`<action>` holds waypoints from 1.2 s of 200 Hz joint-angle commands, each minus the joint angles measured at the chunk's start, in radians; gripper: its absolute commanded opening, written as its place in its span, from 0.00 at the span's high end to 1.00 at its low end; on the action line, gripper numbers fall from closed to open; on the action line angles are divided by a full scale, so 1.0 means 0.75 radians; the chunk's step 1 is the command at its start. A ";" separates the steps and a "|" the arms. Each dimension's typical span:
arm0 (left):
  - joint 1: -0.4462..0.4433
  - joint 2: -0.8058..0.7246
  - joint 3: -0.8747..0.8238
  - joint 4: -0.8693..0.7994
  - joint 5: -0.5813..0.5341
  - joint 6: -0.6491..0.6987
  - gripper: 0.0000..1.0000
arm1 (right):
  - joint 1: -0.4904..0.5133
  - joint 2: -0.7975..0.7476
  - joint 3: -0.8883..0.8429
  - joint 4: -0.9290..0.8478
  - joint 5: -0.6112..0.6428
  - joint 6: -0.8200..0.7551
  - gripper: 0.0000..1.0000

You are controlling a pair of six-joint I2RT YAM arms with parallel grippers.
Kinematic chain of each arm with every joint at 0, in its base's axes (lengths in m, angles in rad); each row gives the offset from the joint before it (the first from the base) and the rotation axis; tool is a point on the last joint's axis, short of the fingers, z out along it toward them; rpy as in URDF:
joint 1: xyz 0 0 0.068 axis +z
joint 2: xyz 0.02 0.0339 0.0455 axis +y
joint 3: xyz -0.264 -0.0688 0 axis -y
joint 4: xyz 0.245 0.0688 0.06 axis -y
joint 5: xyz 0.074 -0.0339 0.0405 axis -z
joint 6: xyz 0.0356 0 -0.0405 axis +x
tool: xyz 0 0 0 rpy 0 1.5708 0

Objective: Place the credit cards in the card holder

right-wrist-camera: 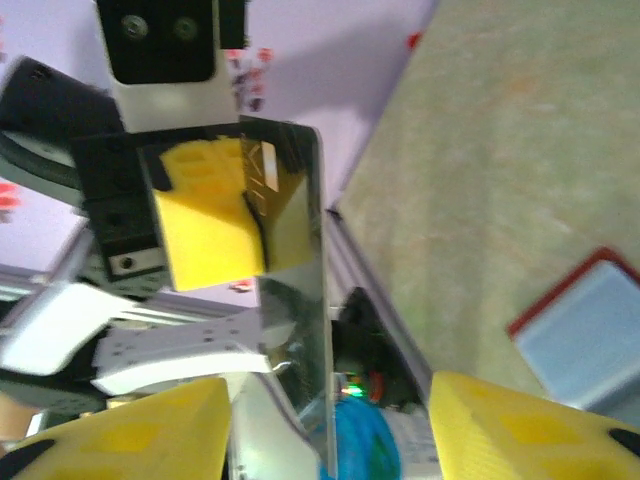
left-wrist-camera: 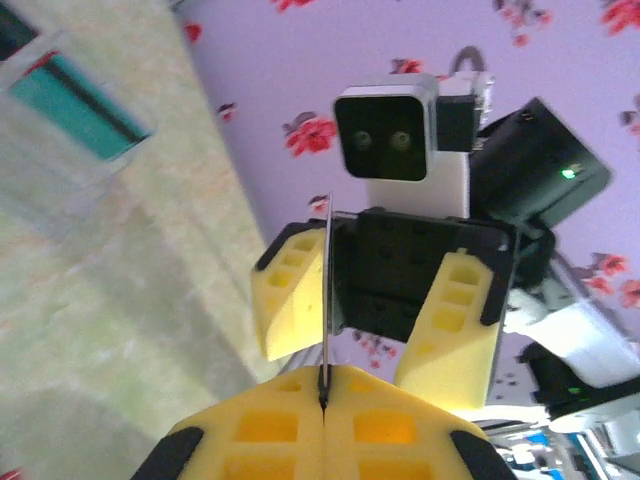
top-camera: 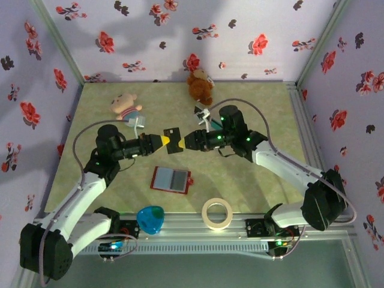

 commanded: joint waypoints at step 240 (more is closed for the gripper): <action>-0.087 0.715 0.154 -0.947 -0.244 0.658 1.00 | 0.419 0.330 -0.049 -0.610 1.272 -0.050 1.00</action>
